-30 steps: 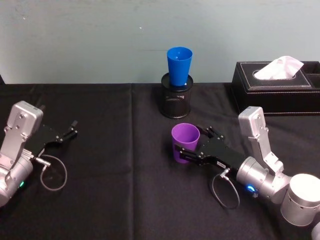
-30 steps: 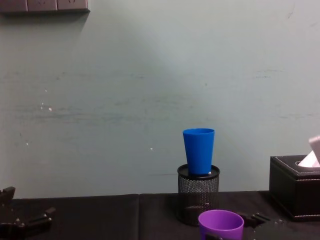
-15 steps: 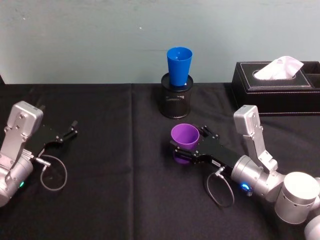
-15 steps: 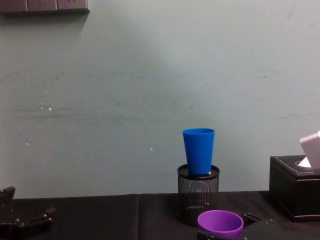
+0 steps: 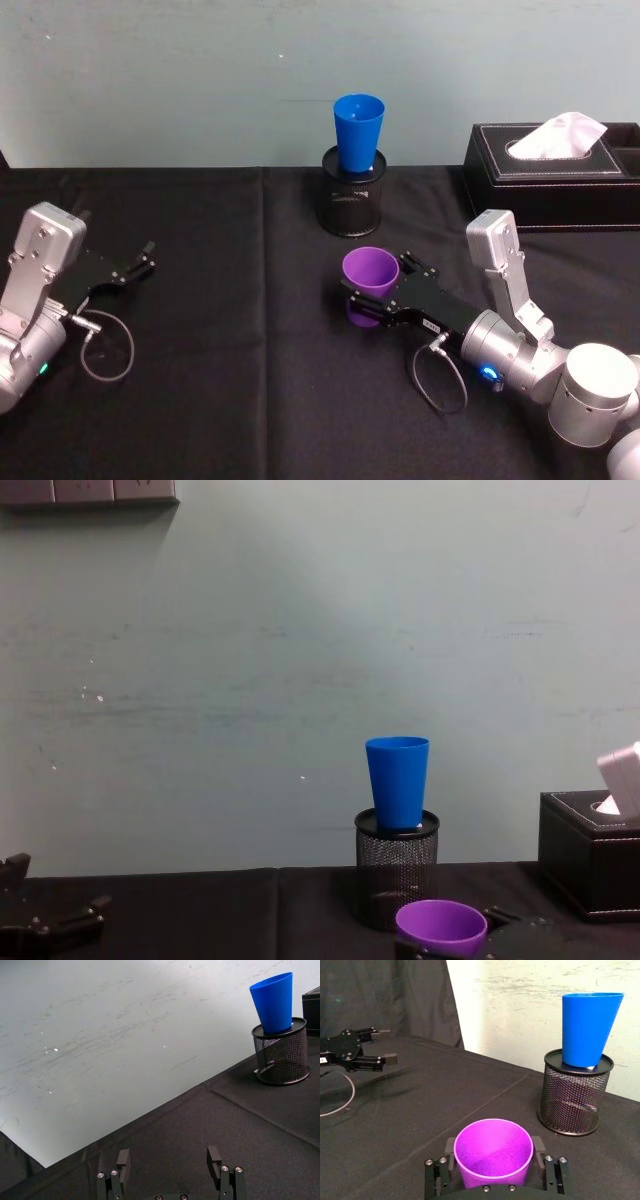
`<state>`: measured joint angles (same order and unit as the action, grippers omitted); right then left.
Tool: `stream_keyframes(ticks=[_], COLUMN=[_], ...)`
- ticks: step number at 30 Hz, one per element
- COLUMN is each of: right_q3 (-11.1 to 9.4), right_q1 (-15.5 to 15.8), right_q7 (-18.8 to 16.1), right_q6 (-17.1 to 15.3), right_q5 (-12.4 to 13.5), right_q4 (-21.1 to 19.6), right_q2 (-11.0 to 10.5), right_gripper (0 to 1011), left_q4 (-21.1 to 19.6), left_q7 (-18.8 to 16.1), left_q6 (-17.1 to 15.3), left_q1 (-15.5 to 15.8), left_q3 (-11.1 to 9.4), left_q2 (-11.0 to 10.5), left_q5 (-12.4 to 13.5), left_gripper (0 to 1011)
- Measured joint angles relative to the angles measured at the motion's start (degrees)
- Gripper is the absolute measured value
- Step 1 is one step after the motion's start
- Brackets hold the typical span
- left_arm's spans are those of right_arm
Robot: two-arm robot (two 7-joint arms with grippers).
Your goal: Pick up one cup with a gripper and tap it against the other cup.
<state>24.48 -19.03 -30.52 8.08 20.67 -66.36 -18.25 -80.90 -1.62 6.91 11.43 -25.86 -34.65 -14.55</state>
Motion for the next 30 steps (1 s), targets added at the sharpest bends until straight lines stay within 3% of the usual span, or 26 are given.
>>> stream_keyframes(ticks=[5,9,21,30], right_q3=[0.02,0.04,0.04,-1.13], right_q1=[0.04,0.06,0.2,0.71], right_q7=[0.01,0.01,0.01,-0.92], right_q6=[0.0,0.0,0.0,-2.9], right_q5=[0.0,0.02,0.05,1.88], right_q4=[-0.07,-0.1,-0.39,-5.58], right_q2=[-0.02,-0.04,-0.17,-1.73], right_gripper=[809,777,726,724], left_q4=[0.0,0.0,0.0,0.0], left_q7=[0.0,0.0,0.0,0.0], left_q6=[0.0,0.0,0.0,0.0], left_q1=[0.0,0.0,0.0,0.0], left_q3=[0.0,0.0,0.0,0.0], left_q2=[0.0,0.0,0.0,0.0], left_q5=[0.0,0.0,0.0,0.0], left_gripper=[1000,1000,1000,1000])
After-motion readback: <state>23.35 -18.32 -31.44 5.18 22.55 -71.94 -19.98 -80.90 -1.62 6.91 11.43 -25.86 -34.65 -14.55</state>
